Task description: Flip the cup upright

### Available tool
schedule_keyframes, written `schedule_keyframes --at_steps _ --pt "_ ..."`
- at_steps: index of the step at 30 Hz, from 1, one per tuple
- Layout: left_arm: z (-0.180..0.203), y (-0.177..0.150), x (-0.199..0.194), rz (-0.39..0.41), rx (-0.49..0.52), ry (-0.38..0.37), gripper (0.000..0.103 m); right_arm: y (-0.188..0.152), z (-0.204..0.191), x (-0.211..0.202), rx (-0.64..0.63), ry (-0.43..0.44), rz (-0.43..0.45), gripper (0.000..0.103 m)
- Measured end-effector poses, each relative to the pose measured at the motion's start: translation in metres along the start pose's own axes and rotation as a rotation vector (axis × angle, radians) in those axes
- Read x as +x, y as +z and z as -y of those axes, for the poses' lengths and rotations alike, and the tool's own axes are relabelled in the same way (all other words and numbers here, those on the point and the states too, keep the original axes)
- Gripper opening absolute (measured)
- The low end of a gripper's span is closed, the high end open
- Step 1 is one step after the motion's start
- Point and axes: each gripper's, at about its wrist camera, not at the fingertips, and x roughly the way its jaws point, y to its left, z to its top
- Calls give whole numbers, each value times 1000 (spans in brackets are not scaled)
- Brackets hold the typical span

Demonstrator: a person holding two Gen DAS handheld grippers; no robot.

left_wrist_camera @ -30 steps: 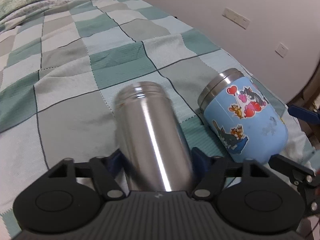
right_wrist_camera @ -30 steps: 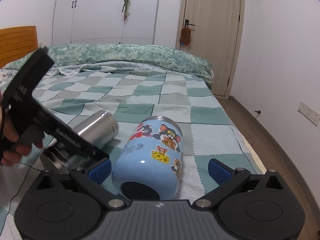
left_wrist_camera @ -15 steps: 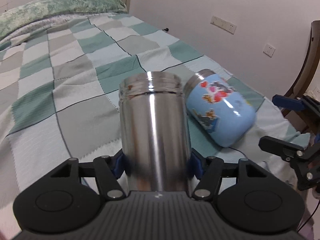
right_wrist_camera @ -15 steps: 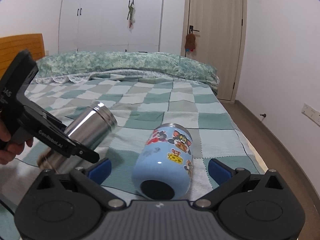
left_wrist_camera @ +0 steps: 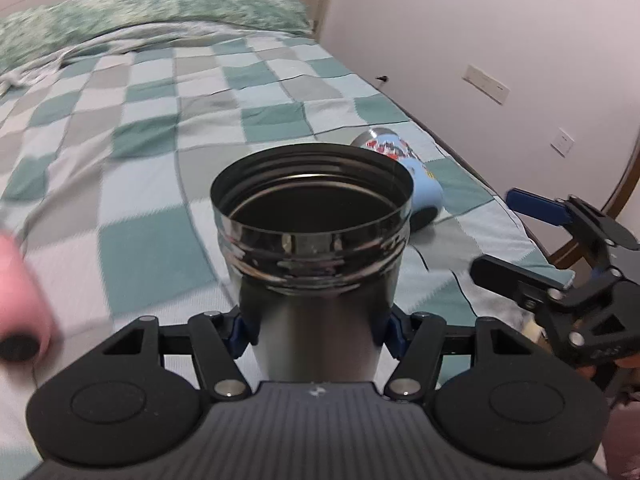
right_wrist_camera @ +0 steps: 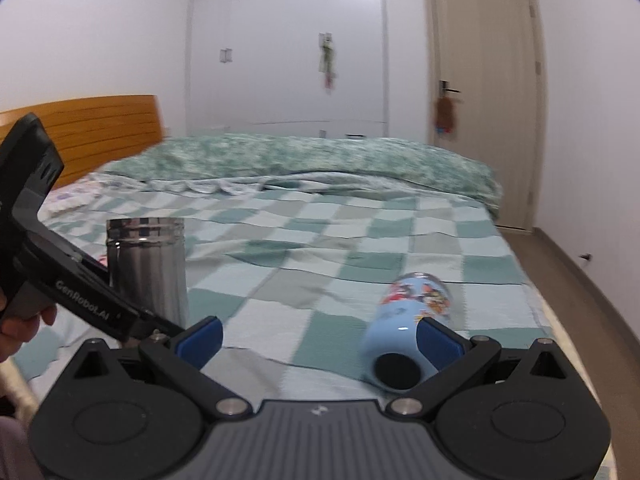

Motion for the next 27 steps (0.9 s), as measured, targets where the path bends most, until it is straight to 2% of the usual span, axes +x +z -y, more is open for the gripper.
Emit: schedule_keyframes --at_steps 5,9,13,19,21,23,25,27 --pt "11 -32 -28 -40 -59 34 63 -9 -9 -7 12 82 -5 103" --pt "8 -49 -30 -94 -112 67 63 -15 -19 -11 13 130 -4 103" --pt "-8 -53 -15 -111 -172 97 63 -20 -27 -10 15 140 -12 103" --pt "-15 -46 5 -65 -201 93 63 -25 -29 -14 5 97 -44 103" --pt "-12 -46 9 -63 -181 111 71 -24 -29 -16 1 85 -47 103" --pt "-8 -48 7 -49 -152 143 96 -23 -29 -18 -5 73 -45 103" --pt "-7 -51 0 -12 -129 154 103 -21 -29 -19 -7 66 -44 103" --pt "-7 -53 -10 17 -121 163 103 -19 -31 -19 -9 65 -41 103"
